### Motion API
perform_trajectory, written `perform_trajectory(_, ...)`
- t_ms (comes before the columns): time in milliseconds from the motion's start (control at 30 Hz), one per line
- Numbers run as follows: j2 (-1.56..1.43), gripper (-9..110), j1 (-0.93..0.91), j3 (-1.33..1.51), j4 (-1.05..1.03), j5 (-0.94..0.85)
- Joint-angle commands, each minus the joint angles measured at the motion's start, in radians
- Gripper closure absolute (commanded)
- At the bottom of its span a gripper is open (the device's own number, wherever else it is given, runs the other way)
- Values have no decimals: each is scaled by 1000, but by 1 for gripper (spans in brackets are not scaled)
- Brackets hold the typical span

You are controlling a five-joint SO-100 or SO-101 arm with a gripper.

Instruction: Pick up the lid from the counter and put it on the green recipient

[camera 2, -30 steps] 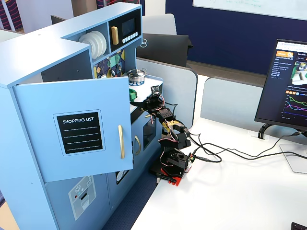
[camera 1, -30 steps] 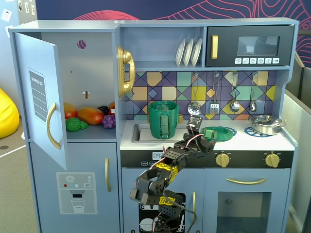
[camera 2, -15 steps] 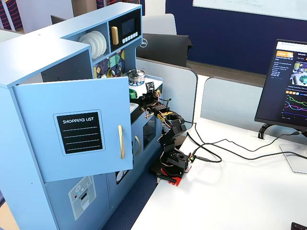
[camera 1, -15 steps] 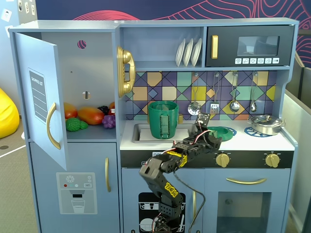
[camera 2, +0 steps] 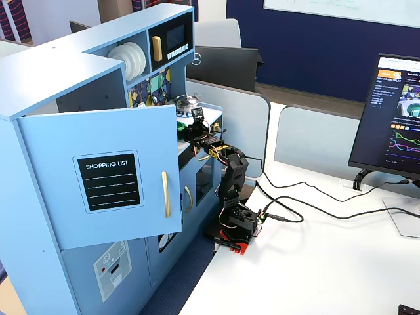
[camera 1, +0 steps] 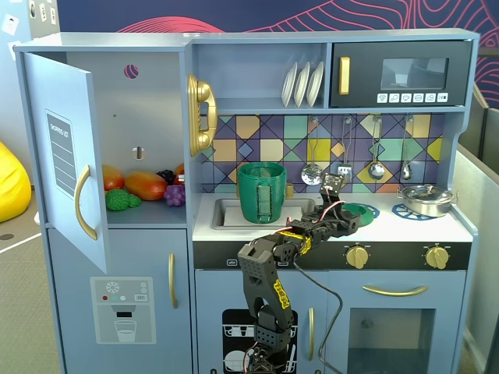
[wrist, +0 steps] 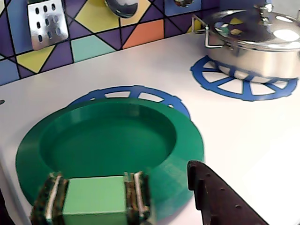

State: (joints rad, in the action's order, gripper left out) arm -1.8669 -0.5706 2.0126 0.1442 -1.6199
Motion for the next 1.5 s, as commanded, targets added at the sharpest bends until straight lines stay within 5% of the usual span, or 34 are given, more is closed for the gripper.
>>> perform_trajectory(0, 6, 57, 37, -103, 29, -17)
perform_trajectory(433, 57, 65, 58, -132, 20, -5)
perform_trajectory(767, 46, 101, 91, -121, -3, 32)
perform_trajectory(1200, 2, 101, 74, -195, 20, 14)
perform_trajectory(1467, -140, 101, 106, -373, -195, 5)
